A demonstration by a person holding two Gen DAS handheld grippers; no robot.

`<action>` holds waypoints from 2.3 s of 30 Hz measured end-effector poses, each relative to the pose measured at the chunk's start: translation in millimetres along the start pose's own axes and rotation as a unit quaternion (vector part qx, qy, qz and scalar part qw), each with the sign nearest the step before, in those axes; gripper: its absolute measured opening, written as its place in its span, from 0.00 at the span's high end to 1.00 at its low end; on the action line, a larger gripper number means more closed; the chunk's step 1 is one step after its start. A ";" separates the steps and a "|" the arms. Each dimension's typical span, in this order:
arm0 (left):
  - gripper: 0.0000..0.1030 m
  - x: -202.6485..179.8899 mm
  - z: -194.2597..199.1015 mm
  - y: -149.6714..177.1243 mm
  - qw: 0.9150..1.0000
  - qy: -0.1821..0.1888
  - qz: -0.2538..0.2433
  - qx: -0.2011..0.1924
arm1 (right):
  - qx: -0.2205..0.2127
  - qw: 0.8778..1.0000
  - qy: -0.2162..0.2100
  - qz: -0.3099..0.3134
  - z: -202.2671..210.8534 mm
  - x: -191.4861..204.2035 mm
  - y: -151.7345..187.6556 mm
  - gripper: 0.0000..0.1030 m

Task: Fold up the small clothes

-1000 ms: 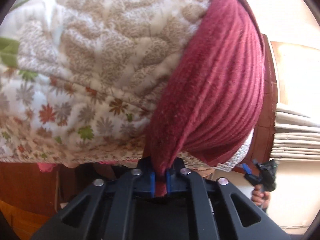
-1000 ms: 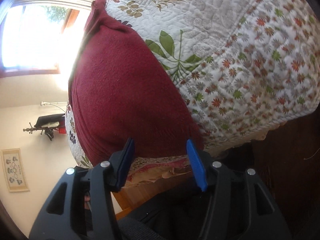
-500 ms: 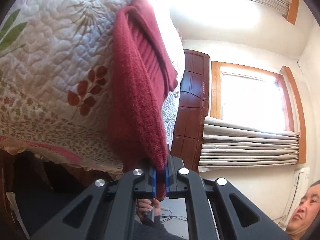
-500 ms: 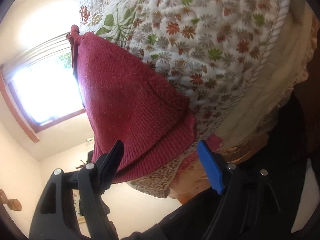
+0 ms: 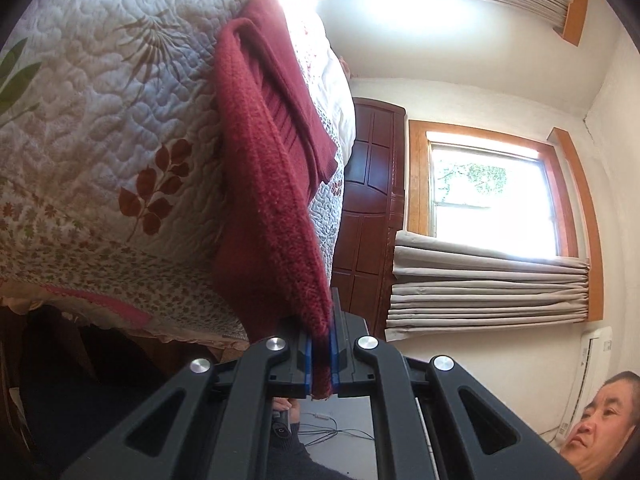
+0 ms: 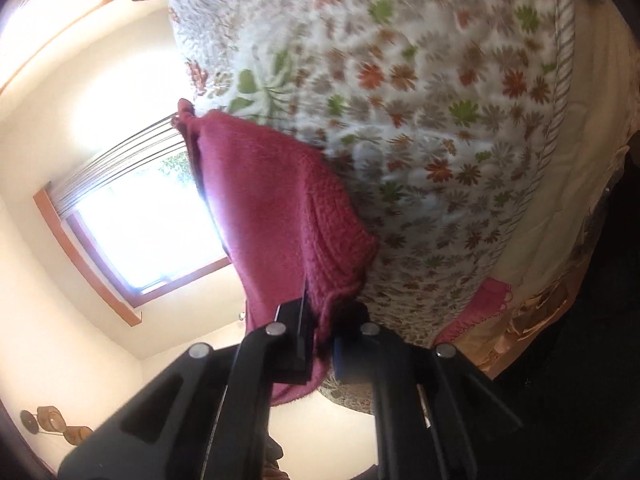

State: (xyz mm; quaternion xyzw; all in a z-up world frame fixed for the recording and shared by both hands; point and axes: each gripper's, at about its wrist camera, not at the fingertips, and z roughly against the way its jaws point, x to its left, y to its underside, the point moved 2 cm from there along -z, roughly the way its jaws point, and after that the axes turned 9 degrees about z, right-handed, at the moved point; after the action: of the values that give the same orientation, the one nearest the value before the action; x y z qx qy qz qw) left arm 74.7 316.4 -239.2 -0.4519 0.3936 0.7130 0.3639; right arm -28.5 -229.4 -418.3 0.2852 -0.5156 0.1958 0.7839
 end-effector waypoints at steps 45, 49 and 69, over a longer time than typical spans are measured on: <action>0.88 -13.5 -77.0 -245.6 0.962 0.037 0.166 -0.212 | 0.183 0.934 0.198 0.236 -245.5 290.7 -198.6 0.83; 0.67 -15.7 -85.5 -270.6 0.970 0.020 0.152 -0.189 | 0.146 0.937 0.182 0.258 -233.2 315.6 -206.6 0.63; 0.38 -48.7 -119.2 -259.2 0.903 -0.372 -0.187 -0.102 | 0.165 0.791 0.319 0.496 -253.8 291.0 -182.6 0.45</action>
State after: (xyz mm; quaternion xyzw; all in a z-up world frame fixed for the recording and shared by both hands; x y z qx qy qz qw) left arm 360.0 312.6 -287.6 -0.2535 0.0625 0.7847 0.5623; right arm 372.0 -199.8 -273.0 0.0370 -0.2665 0.7195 0.6403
